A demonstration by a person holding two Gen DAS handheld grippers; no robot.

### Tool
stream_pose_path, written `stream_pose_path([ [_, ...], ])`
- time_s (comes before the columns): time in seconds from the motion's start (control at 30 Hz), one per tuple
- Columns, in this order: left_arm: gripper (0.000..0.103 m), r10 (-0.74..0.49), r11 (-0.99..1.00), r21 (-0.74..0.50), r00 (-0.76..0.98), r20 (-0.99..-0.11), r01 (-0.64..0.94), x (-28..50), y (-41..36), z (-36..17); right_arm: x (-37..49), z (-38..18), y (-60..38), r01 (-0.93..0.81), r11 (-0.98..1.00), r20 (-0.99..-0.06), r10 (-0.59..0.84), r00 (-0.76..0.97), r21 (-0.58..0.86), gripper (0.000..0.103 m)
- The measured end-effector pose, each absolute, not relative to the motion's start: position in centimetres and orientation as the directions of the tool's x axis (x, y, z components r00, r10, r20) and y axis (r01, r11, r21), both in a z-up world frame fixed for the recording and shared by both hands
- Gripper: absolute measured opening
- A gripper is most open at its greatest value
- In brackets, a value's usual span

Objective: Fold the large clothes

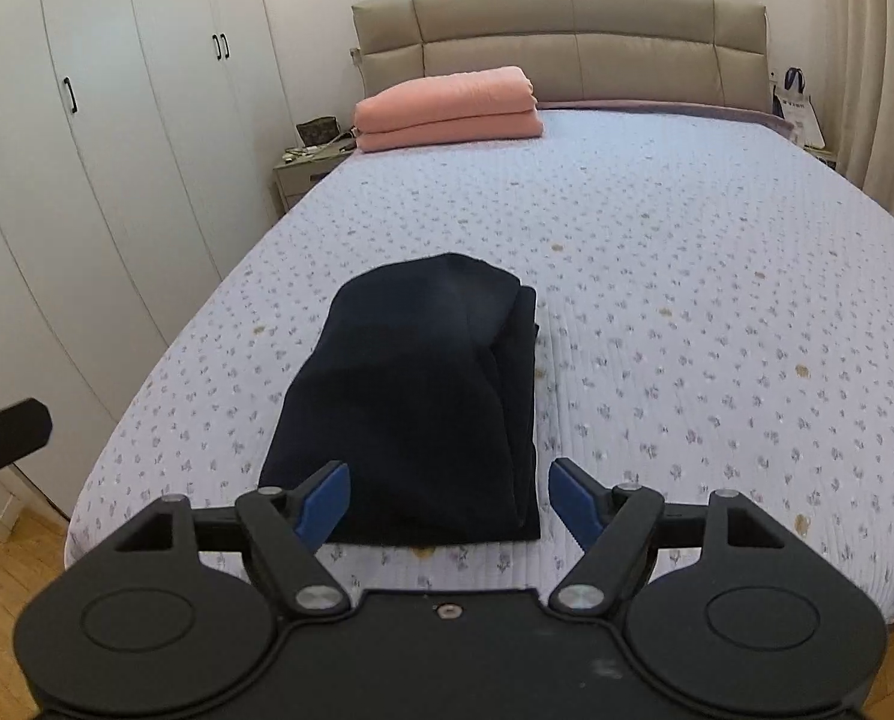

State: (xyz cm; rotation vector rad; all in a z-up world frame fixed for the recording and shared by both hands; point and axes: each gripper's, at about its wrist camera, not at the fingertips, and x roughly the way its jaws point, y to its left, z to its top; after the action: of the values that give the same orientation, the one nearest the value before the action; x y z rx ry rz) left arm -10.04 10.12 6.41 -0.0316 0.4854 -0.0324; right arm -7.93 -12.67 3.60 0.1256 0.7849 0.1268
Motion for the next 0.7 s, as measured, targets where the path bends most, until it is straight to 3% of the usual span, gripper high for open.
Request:
stream_pose_path([
  [0.7, 0.099, -0.008, 0.999, 0.024, 0.854, -0.520, 0.024, -8.8, 8.7, 5.1, -8.7, 3.0, -13.8, -0.056, 0.993, -0.705, 0.116, 0.700, 0.108, 0.087],
])
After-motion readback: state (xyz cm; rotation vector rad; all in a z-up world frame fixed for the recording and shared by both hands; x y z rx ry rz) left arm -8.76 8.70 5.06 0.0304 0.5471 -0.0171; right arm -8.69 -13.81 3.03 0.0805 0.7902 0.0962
